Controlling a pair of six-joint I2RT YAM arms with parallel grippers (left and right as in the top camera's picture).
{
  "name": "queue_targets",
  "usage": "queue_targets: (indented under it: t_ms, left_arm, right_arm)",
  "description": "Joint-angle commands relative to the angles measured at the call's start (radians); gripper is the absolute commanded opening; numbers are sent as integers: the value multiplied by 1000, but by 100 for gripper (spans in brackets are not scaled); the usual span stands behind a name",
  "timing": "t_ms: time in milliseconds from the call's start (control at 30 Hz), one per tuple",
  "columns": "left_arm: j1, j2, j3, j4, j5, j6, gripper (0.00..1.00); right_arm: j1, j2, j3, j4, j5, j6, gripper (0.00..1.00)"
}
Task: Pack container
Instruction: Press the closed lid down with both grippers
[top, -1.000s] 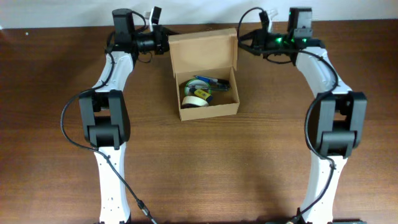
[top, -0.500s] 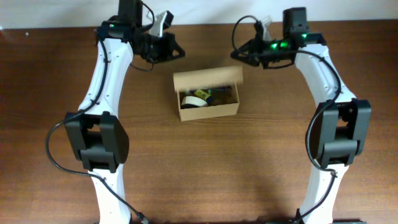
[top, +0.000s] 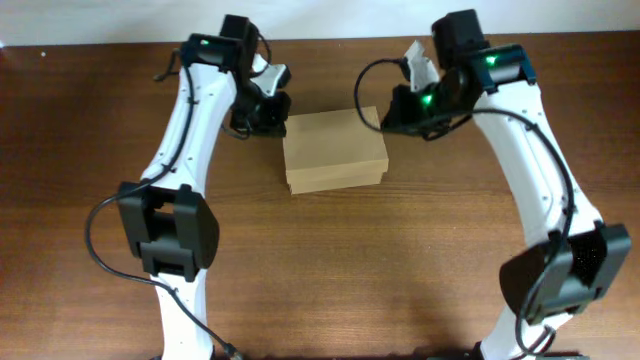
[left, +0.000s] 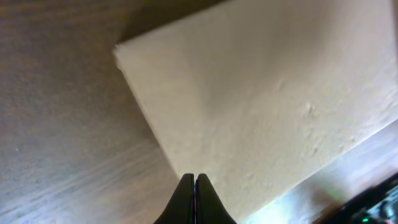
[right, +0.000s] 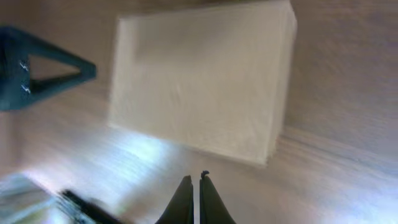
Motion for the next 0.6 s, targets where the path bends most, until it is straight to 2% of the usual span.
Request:
queue_targets:
  t_ms: [0,133,567]
  left_arm:
    - [-51,-34,3,-23,-84,31,2]
    - [-89,-34,-6,-32,-126,31,2]
    - [-113,-34,-98,16,-205,30,2]
  right_arm:
    - [77,8,-7,-30,218,-39,4]
    - [119,18,-51,-7,278,-38,4]
    - [113,19,-364,229,262,-30,4]
